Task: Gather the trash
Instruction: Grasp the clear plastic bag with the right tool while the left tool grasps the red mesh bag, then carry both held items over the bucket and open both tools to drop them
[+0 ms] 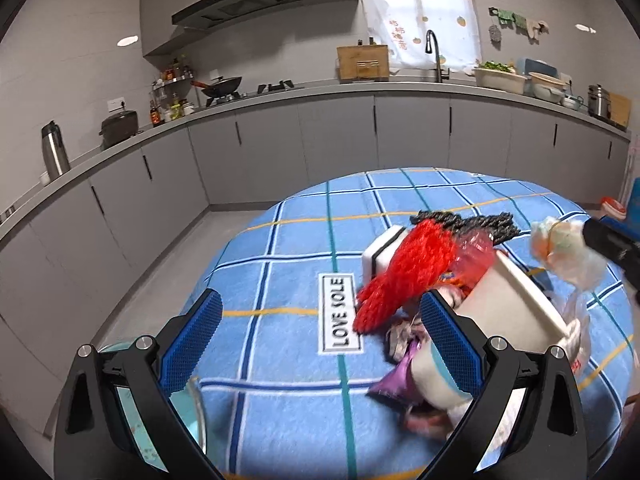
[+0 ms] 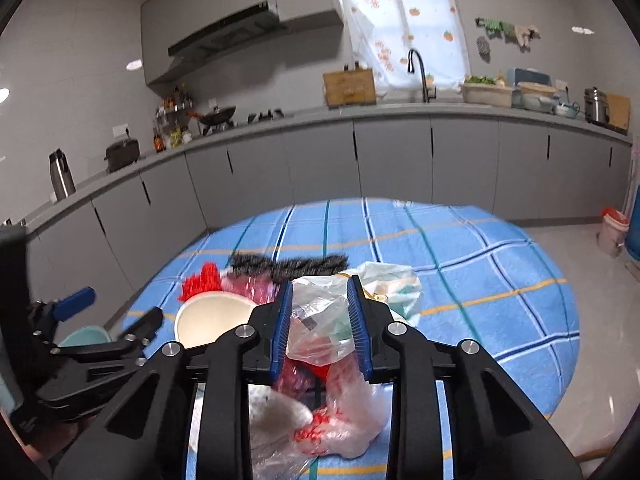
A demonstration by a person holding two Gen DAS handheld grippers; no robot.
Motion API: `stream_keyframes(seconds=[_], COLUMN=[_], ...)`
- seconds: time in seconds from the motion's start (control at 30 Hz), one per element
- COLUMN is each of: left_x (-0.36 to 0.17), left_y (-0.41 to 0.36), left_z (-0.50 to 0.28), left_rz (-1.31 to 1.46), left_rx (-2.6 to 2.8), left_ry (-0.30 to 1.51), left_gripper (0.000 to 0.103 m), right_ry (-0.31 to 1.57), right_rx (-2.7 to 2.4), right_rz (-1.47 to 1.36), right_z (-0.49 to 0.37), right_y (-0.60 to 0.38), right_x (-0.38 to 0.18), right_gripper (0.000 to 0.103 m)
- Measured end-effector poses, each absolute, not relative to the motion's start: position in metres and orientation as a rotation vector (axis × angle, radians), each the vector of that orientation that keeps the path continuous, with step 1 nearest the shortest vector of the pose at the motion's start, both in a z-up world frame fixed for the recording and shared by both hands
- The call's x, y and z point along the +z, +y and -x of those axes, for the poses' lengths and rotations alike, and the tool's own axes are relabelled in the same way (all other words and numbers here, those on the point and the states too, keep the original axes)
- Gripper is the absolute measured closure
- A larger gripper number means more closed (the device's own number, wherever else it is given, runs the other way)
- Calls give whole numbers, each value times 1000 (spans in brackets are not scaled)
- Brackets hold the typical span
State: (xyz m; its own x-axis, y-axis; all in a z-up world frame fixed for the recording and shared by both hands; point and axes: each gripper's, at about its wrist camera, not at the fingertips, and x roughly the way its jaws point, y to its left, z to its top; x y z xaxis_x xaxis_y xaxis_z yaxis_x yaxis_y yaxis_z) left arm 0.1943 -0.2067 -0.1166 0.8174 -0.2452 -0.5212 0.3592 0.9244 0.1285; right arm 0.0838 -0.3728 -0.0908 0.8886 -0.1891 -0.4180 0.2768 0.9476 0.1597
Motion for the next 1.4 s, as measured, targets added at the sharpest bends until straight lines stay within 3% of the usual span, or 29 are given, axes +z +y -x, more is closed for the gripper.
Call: stream_keyframes(seconds=[0.4,0.5,0.57,0.7,0.73,0.87,1.4], left_x=[-120,-123,-125,-131,-133,-129,-68], left_y=[-233,-236,-239,-244,-245,-241,-177], left_z=[-221,-226,-228,-231,-231,-227,-174], left_rz=[-232,-217,-213,-204,-203,-193,-151], left_rx=[-437,-477,-502,-568,-581,-585,-467], left_ry=[537,564,576,623,629,616,445], left_gripper=[8,27,35,82,89,94,94], right_ry=[370,371,370,367,364,351,216], right_rx=[-264,-260,-259,-261,-264,-268,-162], right_rz=[-203,-193,-190,-182,-180,-173,-125], right_z=[-85,-86,-86,-85,-84,-80,-53], right_y=[-380,-377,-375,-375,-375,-374,-333], right_x=[-86,-88,-88,-88,-88,-84,-38], right_gripper=[75,75,75,75,75,75,75])
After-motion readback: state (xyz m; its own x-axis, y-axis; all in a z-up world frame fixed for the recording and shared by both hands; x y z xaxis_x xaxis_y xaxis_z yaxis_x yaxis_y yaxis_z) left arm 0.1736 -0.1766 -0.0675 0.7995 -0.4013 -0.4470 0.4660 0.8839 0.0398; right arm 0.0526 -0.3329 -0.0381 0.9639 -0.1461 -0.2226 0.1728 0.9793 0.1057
